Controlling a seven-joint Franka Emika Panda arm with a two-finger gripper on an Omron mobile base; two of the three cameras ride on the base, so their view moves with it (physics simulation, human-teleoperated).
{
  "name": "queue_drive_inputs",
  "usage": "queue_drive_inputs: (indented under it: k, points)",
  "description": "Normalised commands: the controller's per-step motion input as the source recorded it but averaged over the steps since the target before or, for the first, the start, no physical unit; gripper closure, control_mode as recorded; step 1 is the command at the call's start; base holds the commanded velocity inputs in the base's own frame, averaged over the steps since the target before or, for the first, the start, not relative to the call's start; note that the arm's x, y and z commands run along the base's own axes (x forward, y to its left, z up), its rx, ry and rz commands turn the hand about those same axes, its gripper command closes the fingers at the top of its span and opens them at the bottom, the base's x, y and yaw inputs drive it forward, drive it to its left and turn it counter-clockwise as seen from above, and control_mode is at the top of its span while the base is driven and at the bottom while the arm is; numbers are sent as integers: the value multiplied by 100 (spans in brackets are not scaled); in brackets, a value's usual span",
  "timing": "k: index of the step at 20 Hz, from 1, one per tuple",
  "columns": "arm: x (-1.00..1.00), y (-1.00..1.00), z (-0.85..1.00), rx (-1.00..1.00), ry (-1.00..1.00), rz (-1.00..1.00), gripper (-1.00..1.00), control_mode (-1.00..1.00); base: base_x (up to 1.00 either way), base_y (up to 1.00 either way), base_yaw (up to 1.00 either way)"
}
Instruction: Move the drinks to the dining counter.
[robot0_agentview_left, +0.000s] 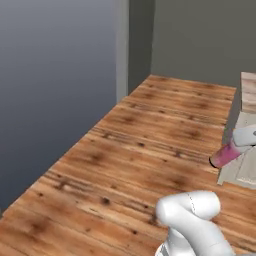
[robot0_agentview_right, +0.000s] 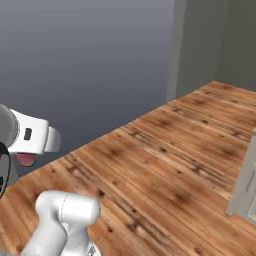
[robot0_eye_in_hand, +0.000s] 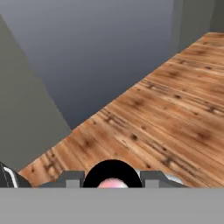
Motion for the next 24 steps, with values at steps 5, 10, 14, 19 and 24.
queue_drive_inputs:
  k: [5, 10, 14, 19, 24]
  points:
    - [0, 0, 0, 0, 0, 0, 100, 100, 0, 0, -100]
    - [0, 0, 0, 0, 0, 0, 100, 100, 9, -23, -91]
    - [0, 0, 0, 0, 0, 0, 100, 100, 97, -12, -38]
    - [0, 0, 0, 0, 0, 0, 100, 100, 100, 25, -15]
    - [0, 0, 0, 0, 0, 0, 100, 100, 98, 6, -5]
